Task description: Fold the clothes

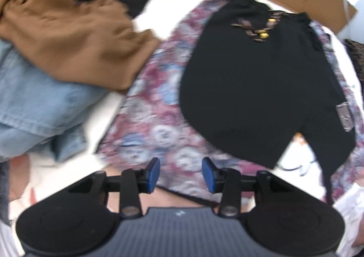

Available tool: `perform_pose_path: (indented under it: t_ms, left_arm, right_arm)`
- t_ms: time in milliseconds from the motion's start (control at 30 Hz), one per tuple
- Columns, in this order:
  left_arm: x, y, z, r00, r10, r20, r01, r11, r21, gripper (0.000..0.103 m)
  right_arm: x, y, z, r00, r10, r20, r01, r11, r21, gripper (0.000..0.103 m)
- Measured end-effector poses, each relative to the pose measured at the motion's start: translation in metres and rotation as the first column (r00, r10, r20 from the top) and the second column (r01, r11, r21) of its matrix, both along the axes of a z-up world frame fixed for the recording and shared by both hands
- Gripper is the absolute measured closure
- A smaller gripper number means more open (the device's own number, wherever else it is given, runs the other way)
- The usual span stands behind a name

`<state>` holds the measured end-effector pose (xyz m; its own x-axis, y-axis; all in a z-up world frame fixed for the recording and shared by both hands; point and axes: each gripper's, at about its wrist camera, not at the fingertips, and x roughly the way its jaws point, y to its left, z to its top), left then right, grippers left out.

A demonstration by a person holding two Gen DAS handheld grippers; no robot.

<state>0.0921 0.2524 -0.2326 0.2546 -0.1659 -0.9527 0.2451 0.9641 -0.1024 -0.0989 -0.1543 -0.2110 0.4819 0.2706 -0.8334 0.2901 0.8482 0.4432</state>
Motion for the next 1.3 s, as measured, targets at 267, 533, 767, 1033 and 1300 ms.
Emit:
perform_pose_path:
  t_ms: [267,533,767,1033,1300]
  left_arm:
    - [-0.027,-0.063,-0.032,0.987,-0.152,-0.044,0.150,0.987,-0.058,0.041]
    - [-0.033,-0.091,-0.072,0.982,-0.186,-0.026,0.187,0.981,0.049,0.031]
    - [-0.038,-0.093,-0.078,0.975,-0.220,0.007,0.219,0.972,0.087,0.030]
    - [-0.044,-0.079,-0.076,0.937,-0.346,0.045,0.341,0.936,0.088,0.061]
    - [-0.004,-0.051,-0.049,0.950,-0.307,0.062,0.312,0.945,-0.102,0.100]
  right_arm:
    - [0.010,0.011,-0.010,1.000,0.015,-0.007,-0.015,1.000,0.017,0.055]
    - [0.011,0.008,-0.019,1.000,-0.015,-0.016,0.016,1.000,0.026,0.055]
    - [0.016,0.016,-0.030,1.000,-0.005,-0.013,0.006,0.998,0.059,0.055]
    - [0.031,0.041,-0.054,0.999,0.032,0.004,-0.032,0.987,0.159,0.055]
    - [0.050,0.072,-0.071,0.997,0.083,0.003,-0.082,0.974,0.210,0.055]
